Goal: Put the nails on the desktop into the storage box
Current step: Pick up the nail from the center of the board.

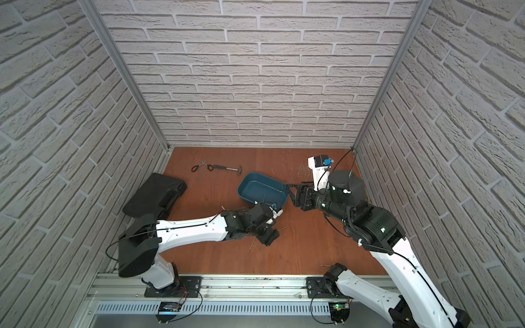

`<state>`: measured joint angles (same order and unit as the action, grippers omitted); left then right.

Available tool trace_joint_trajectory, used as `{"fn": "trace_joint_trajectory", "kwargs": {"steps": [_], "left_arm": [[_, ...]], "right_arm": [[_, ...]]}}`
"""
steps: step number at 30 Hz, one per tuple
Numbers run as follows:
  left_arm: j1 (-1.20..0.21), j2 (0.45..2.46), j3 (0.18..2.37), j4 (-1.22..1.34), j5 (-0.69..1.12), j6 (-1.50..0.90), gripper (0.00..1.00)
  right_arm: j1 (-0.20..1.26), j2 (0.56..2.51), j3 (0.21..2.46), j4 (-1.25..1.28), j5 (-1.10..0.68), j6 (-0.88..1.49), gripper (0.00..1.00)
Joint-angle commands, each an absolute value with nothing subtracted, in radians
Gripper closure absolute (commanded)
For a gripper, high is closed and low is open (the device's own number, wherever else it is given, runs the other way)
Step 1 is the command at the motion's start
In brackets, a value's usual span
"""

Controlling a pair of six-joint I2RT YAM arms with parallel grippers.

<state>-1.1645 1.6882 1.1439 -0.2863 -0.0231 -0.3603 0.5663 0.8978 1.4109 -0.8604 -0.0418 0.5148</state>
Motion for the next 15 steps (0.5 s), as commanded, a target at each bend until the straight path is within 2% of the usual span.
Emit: {"fn": "trace_joint_trajectory", "kwargs": {"steps": [1, 6, 15], "left_arm": [[-1.193, 1.776, 1.248, -0.292, 0.041, -0.244, 0.25], [-1.248, 1.954, 1.446, -0.37, 0.053, -0.181, 0.33], [-1.323, 2.182, 1.717, -0.432, 0.073, -0.163, 0.33]], "right_arm": [[0.563, 0.882, 1.453, -0.816, -0.138, 0.581, 0.31], [0.563, 0.886, 1.524, -0.821, -0.179, 0.613, 0.3], [0.564, 0.927, 1.594, -0.822, -0.209, 0.637, 0.3]]}}
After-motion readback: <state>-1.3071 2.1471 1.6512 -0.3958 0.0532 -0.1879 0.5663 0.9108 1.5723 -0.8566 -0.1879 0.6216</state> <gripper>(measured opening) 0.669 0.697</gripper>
